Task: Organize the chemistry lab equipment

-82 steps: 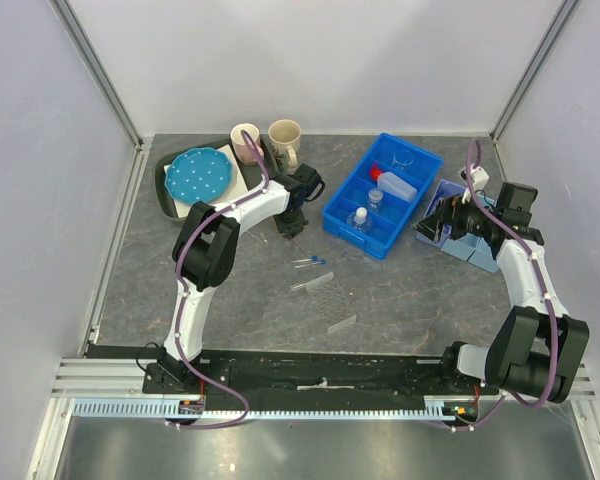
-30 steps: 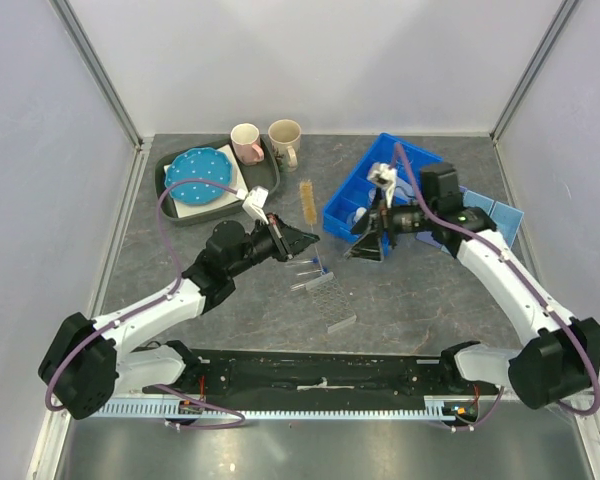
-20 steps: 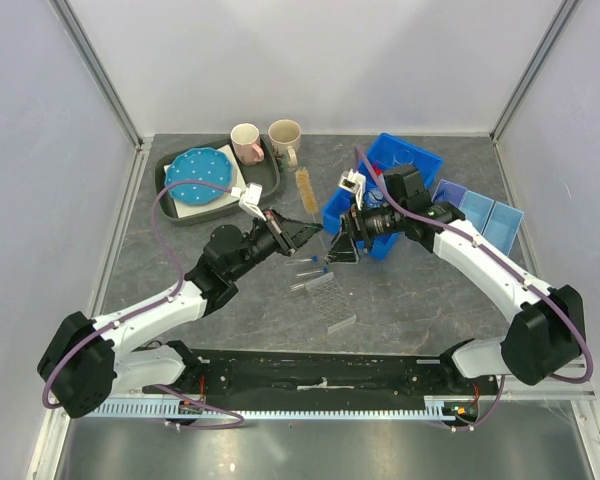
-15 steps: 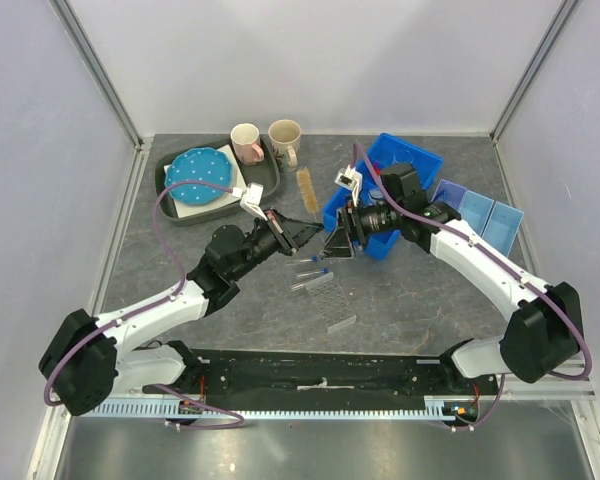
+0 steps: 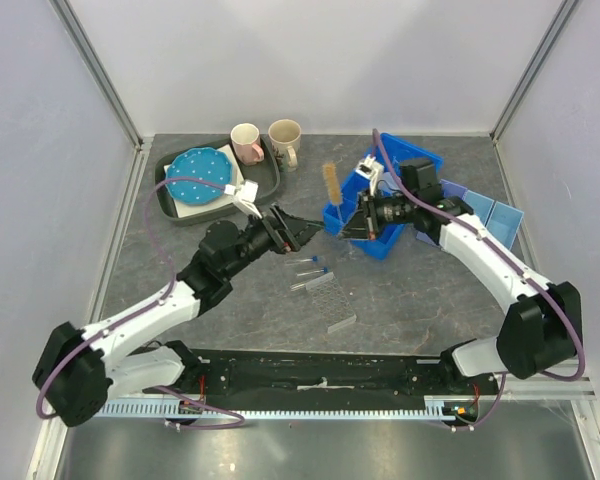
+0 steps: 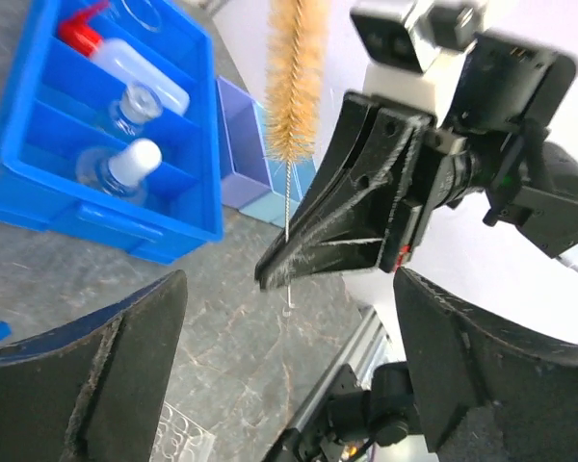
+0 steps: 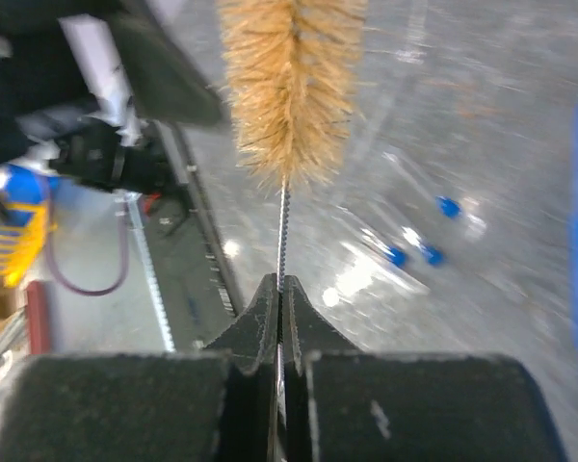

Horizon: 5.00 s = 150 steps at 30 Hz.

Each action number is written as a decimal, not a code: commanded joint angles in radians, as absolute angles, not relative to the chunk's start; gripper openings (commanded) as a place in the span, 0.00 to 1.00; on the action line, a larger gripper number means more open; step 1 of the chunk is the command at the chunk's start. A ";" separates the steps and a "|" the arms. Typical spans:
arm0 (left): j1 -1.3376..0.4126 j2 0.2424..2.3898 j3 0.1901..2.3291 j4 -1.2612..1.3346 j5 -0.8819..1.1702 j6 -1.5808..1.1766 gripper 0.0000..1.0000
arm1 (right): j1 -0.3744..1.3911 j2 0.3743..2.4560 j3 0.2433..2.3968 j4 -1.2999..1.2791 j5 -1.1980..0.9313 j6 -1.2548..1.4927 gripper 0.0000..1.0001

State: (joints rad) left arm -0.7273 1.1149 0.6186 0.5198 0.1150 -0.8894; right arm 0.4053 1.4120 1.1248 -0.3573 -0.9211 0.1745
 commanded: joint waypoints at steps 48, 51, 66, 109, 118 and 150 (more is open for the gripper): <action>-0.472 0.861 0.850 -0.341 -0.025 -0.037 0.95 | -0.543 1.780 1.439 -1.144 -0.632 -0.307 0.45; -0.472 0.876 0.847 -0.342 -0.014 -0.041 0.96 | -0.543 1.715 1.471 -1.150 -0.611 -0.336 0.52; -0.410 1.022 0.862 -0.337 0.167 -0.262 1.00 | -0.439 1.284 1.240 -0.816 -0.860 -0.486 0.68; -0.520 1.884 1.302 -0.716 -0.247 -0.896 0.47 | -0.296 1.187 0.830 -0.434 -1.085 -0.370 0.80; -0.534 1.927 1.327 -0.724 -0.281 -0.897 0.40 | -0.296 1.189 0.830 -0.434 -1.086 -0.376 0.80; -0.532 1.517 1.158 -0.738 -0.163 -0.721 0.08 | -0.117 1.203 0.892 -0.631 -1.163 -0.644 0.83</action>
State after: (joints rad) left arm -0.5381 1.6218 1.1786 -0.7349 -0.2749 -0.8124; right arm -0.2131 1.1881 0.8181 -0.5175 -1.1038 -0.4686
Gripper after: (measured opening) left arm 0.129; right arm 0.831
